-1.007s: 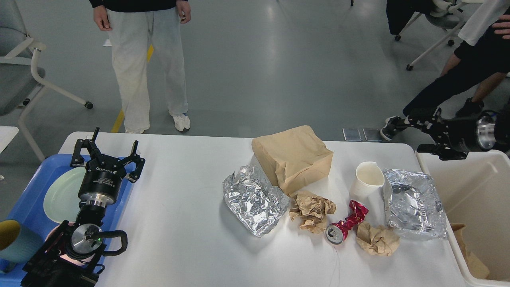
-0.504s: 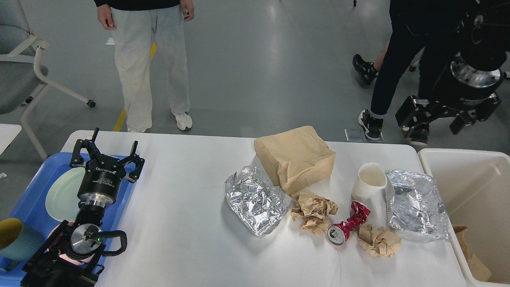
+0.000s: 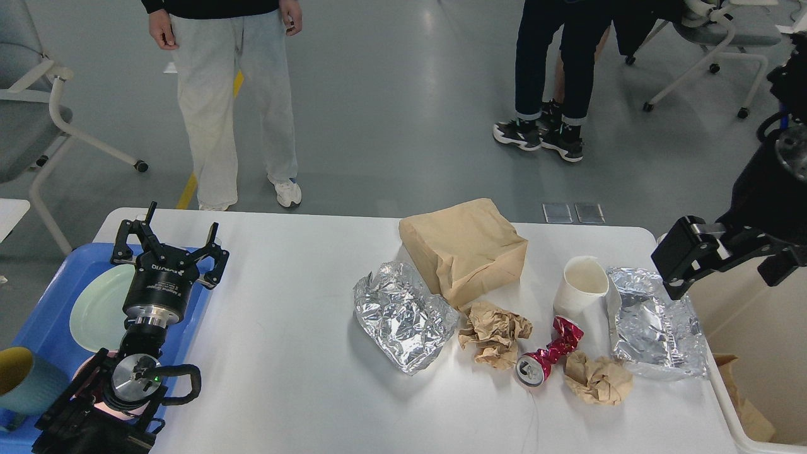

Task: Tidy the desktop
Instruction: 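Raise the right gripper and swing it toward the brown paper bag, then lower the right gripper onto the brown paper bag and grasp it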

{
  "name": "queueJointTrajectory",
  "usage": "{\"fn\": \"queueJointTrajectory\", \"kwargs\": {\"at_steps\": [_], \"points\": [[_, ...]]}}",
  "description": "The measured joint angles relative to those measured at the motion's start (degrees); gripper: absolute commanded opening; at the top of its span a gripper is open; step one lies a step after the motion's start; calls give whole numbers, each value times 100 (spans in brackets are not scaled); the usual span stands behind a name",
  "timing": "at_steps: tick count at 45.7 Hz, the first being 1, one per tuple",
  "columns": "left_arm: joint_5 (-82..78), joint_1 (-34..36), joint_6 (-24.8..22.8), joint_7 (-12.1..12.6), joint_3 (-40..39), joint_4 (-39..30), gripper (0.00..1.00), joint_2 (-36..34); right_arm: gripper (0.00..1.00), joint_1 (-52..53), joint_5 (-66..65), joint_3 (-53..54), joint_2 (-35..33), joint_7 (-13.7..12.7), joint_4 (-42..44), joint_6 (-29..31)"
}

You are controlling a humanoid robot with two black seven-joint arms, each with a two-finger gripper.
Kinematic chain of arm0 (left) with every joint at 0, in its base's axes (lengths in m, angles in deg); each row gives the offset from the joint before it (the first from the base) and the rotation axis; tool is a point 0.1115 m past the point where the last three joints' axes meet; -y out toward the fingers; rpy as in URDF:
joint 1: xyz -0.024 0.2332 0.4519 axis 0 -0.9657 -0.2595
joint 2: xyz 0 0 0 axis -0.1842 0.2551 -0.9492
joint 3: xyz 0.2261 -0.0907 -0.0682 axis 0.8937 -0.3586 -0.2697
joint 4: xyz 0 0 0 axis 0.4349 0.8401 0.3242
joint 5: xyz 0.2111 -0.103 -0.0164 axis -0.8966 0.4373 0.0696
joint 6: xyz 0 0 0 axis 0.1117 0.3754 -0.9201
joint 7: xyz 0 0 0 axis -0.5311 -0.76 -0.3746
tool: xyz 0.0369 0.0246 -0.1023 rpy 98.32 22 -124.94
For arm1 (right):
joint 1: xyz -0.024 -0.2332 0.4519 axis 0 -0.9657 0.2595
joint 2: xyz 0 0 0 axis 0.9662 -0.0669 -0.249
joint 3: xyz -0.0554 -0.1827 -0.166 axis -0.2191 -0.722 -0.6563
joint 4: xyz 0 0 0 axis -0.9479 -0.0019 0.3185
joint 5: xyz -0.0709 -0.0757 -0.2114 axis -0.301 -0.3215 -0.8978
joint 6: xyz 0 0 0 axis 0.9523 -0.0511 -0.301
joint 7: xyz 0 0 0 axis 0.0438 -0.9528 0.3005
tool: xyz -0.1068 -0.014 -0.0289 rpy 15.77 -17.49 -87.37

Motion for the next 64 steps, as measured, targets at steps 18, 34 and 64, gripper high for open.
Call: {"fn": "queueJointTrajectory", "kwargs": {"at_steps": [18, 34, 64], "points": [[1, 5, 0, 2, 0, -5, 96, 1, 100, -10, 52, -35, -43, -22, 61, -107], [1, 5, 0, 3, 0, -7, 96, 3, 100, -2051, 267, 1328, -340, -7, 1094, -1710], [-1, 5, 0, 3, 0, -4, 96, 10, 98, -7225, 4110, 2584, 1689, -244, 5570, -4539]]}}
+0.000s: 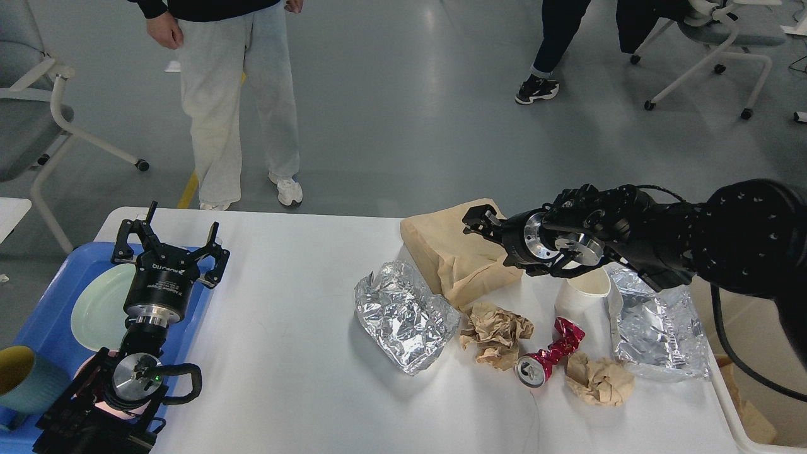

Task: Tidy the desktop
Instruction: 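Lower the right gripper onto the brown paper bag and grasp it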

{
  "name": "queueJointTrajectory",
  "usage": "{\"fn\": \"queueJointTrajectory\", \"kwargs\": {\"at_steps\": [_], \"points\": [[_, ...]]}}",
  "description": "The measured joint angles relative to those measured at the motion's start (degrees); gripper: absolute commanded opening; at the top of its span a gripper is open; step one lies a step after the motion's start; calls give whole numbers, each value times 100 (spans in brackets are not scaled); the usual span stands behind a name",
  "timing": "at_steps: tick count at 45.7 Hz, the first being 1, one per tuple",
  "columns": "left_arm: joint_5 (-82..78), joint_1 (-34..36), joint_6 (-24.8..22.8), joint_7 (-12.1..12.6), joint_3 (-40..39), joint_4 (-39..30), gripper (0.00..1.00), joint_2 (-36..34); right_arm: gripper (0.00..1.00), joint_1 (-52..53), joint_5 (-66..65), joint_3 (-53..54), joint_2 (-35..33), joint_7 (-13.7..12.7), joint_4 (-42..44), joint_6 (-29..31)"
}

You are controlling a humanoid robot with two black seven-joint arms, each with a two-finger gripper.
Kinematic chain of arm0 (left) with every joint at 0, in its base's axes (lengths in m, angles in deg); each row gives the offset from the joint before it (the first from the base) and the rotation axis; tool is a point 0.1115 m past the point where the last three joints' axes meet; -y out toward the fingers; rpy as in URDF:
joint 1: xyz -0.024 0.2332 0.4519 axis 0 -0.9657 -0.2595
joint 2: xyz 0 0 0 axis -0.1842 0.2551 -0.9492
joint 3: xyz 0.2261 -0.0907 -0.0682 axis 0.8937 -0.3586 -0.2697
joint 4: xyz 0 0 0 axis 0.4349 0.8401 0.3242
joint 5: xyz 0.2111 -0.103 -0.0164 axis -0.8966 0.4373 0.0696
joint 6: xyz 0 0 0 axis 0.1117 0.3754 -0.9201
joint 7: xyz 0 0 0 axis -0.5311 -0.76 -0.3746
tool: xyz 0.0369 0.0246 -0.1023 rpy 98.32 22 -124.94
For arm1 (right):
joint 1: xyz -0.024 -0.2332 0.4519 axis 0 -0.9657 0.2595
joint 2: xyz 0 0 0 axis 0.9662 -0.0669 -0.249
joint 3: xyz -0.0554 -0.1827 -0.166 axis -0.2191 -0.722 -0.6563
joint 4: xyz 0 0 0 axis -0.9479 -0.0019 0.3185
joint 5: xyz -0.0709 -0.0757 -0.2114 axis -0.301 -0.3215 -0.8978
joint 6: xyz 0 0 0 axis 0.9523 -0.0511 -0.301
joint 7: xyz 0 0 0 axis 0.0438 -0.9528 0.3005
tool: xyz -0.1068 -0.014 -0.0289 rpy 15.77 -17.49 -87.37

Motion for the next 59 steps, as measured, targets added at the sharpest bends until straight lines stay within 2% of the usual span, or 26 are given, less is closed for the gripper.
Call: {"fn": "queueJointTrajectory", "kwargs": {"at_steps": [4, 10, 22, 36, 41, 43, 46, 49, 52, 57, 59], "points": [[-1, 0, 0, 0, 0, 0, 96, 0, 98, -265, -10, 46, 11, -109, 25, -390], [-1, 0, 0, 0, 0, -1, 96, 0, 98, -584, -31, 126, 17, -145, 172, -614], [1, 0, 0, 0, 0, -1, 96, 0, 98, -1071, -48, 979, 32, -151, 849, -630], [3, 0, 0, -1, 0, -1, 96, -7, 98, -1812, -83, 1173, 507, -177, 2033, -557], [2, 0, 0, -2, 0, -1, 96, -5, 96, -1986, -106, 1183, 664, -309, 2317, -544], [2, 0, 0, -2, 0, -1, 96, -4, 86, -2058, -139, 1185, 726, -405, 2448, -535], [3, 0, 0, -2, 0, 1, 96, -5, 65, -2144, -198, 1185, 790, -516, 2588, -524], [3, 0, 0, -2, 0, 2, 96, -5, 50, -2180, -244, 1187, 817, -572, 2631, -516], [2, 0, 0, -2, 0, 2, 96, -7, 29, -2191, -261, 1198, 829, -623, 2645, -515], [0, 0, 0, -2, 0, 2, 96, -7, 0, -2204, -272, 1223, 832, -692, 2656, -531], [0, 0, 0, -2, 0, 2, 96, -7, 0, -2223, -277, 1223, 831, -697, 2663, -547]]}}
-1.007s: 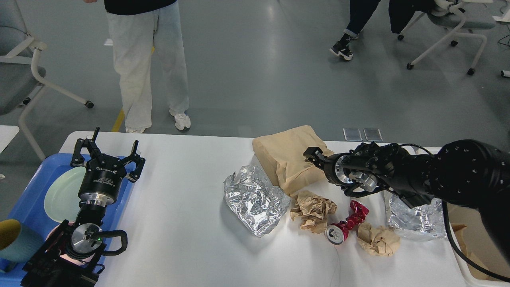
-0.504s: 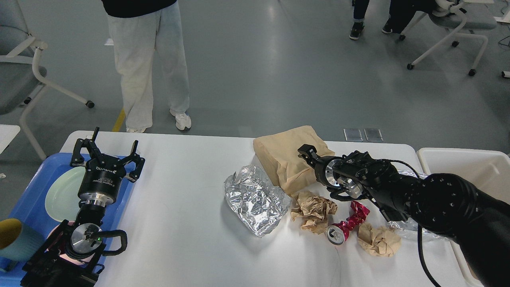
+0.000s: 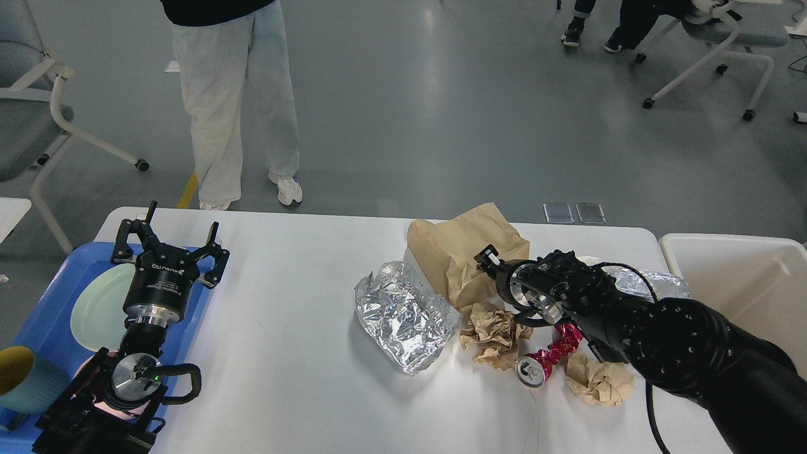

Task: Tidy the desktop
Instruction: 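Lower the right gripper onto the brown paper bag and grasp it, then lift the paper bag and carry it into the white bin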

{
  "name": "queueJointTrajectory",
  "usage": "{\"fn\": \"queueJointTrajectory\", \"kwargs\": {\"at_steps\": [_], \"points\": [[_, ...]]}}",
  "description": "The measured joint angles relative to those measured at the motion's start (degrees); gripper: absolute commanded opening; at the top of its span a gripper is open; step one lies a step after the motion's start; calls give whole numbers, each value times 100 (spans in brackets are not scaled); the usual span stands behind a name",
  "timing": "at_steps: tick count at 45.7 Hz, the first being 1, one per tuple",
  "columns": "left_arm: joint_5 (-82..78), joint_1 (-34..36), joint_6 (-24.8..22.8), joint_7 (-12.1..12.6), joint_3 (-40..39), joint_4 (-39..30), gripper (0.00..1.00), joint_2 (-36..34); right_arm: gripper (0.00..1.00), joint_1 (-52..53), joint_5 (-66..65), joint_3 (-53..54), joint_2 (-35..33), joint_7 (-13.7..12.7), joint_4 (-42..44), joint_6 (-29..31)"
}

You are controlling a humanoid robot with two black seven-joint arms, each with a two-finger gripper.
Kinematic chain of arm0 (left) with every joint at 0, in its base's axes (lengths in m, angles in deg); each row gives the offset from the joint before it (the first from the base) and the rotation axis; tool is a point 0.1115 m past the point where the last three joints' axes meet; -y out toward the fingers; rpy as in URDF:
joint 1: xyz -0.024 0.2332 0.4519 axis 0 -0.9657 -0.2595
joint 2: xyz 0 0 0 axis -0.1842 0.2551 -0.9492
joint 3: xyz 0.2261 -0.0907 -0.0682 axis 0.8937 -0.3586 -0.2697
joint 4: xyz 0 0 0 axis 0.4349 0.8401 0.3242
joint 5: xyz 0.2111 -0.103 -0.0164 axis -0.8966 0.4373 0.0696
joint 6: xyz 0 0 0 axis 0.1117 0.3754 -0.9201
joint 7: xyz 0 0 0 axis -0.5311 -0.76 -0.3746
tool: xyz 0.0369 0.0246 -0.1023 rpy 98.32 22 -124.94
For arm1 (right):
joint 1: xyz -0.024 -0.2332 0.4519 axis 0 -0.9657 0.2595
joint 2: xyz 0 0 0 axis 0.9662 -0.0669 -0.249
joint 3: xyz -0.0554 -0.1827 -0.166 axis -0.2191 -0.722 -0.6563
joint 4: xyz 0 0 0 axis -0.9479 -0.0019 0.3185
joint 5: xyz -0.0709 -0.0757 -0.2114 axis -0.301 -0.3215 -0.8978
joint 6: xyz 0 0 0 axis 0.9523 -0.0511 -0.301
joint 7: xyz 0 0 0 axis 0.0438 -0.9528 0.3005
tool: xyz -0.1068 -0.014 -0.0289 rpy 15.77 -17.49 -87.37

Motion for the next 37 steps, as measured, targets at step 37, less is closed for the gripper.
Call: {"fn": "queueJointTrajectory", "kwargs": {"at_steps": [37], "points": [[-1, 0, 0, 1, 0, -2, 96, 5, 0, 707, -405, 608, -369, -145, -670, -5]]}}
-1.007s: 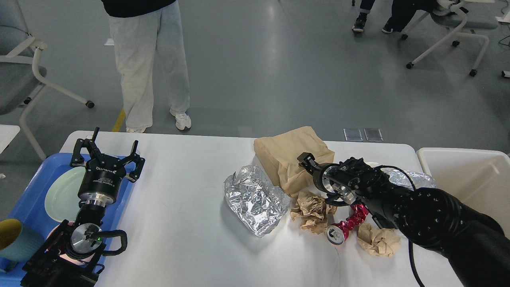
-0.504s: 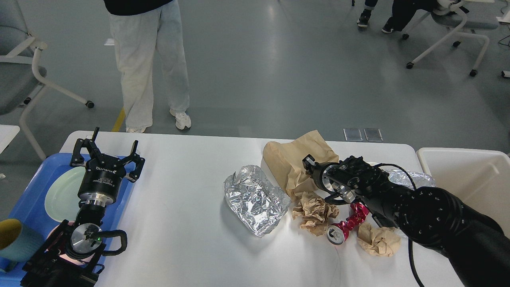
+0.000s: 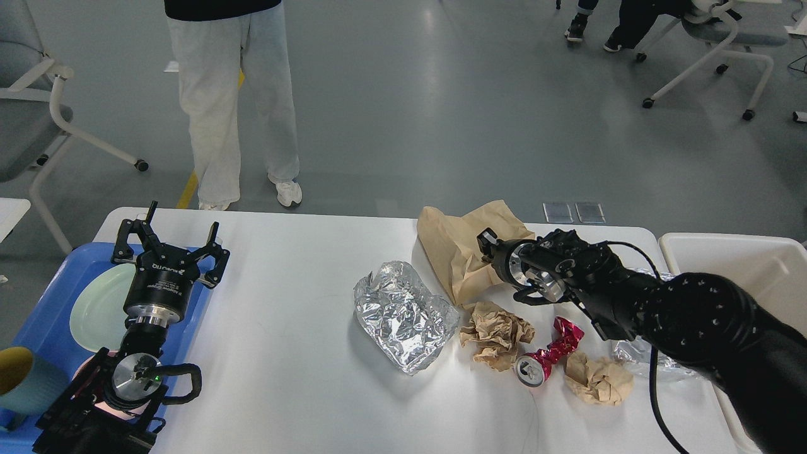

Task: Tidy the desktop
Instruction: 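Lift the paper bag and carry it into the white bin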

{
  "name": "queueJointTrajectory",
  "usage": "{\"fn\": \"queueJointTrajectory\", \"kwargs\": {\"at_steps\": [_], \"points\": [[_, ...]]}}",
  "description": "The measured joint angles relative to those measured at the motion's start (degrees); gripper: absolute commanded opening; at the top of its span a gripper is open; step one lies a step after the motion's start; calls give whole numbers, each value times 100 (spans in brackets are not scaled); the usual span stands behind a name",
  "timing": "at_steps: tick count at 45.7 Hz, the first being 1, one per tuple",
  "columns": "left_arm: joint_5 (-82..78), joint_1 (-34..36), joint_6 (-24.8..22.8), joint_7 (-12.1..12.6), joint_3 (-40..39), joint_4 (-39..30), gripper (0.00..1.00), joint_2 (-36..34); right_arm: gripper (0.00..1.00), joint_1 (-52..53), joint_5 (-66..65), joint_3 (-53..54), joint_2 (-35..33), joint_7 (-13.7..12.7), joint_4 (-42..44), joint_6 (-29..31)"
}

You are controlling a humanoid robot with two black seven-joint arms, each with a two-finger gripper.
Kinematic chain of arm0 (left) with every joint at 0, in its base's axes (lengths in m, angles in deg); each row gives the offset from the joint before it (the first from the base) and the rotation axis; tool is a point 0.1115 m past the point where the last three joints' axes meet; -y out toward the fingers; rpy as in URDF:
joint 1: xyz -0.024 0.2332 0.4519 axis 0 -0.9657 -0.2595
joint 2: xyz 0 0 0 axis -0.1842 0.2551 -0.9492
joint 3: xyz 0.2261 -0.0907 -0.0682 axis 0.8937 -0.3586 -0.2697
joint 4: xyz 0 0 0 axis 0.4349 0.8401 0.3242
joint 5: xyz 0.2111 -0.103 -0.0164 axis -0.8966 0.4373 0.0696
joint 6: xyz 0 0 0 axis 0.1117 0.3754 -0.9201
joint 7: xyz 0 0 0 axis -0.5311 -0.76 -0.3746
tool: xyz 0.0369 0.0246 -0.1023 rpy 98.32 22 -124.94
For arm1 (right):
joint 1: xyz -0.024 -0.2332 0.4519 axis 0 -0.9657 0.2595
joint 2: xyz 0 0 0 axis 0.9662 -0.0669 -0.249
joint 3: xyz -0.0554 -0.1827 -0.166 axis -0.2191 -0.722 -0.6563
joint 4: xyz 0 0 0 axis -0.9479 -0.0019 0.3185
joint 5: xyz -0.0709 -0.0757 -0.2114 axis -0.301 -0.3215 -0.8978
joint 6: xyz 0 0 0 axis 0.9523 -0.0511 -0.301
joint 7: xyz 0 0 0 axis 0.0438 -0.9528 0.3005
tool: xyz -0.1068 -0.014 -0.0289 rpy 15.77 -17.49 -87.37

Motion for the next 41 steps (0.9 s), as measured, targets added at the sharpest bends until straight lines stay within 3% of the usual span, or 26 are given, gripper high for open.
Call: {"fn": "queueJointTrajectory", "kwargs": {"at_steps": [9, 16, 29, 34, 41], "points": [[4, 0, 0, 0, 0, 0, 96, -6, 0, 1499, -184, -445, -1114, -187, -1941, -77], [4, 0, 0, 1, 0, 0, 96, -2, 0, 3232, -288, -1939, -1518, -233, -3623, 99], [4, 0, 0, 1, 0, 5, 96, -7, 0, 6153, -1304, -4095, -1572, -80, -6000, 1913], [0, 0, 0, 1, 0, 7, 96, -7, 0, 7064, -1947, -4684, -1693, 320, -6603, 2880], [2, 0, 0, 1, 0, 7, 96, -8, 0, 7923, -2712, -5604, -1724, 1274, -7014, 3619]]}}
